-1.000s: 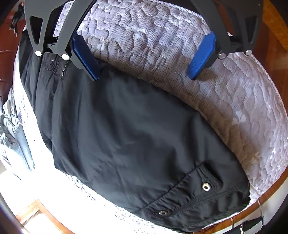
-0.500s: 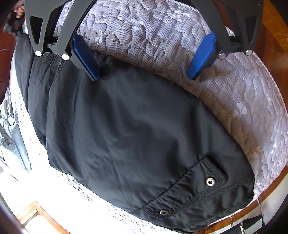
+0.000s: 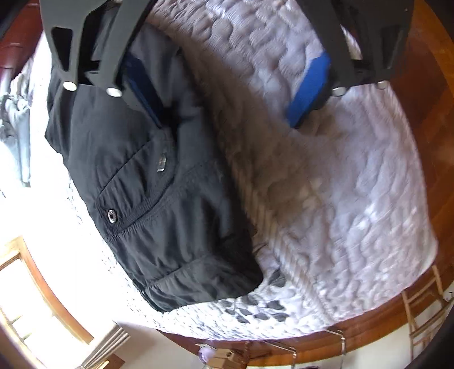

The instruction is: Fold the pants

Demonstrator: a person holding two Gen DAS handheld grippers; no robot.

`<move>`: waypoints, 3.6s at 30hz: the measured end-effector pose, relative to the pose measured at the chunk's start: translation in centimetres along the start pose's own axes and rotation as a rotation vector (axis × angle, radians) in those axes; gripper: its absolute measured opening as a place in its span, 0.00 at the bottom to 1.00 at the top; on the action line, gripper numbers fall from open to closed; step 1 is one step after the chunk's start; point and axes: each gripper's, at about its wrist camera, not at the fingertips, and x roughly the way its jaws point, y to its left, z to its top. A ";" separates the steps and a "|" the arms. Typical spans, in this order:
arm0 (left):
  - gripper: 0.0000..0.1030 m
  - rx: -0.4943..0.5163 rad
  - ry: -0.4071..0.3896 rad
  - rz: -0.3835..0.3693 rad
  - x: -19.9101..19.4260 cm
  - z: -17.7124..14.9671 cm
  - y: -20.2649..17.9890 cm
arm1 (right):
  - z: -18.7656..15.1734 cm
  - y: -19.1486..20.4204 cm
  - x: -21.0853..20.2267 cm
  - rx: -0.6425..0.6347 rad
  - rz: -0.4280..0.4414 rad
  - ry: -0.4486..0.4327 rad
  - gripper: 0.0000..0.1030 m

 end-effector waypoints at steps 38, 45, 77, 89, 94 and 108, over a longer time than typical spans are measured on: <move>0.84 0.514 0.074 -0.012 0.5 -9.9 -13.6 | 1.0 -2.0 -4.6 0.001 0.018 -0.121 0.59; 0.86 0.395 0.058 -0.032 -1.3 -7.9 -10.2 | -0.4 -6.2 -4.4 0.210 0.201 -0.092 0.70; 0.91 0.311 0.087 0.041 3.5 -7.6 -8.0 | 4.0 0.5 -4.2 0.023 0.164 -0.197 0.10; 0.91 0.345 0.068 0.002 4.2 -7.3 -9.7 | 6.0 -2.9 -9.0 0.075 0.078 -0.300 0.10; 0.91 0.374 0.090 0.010 5.8 -7.9 -10.7 | 6.1 -5.9 -8.1 0.127 0.002 -0.303 0.10; 0.92 0.413 0.071 0.042 5.0 -7.9 -12.3 | 5.9 -6.3 -7.0 0.139 -0.046 -0.292 0.11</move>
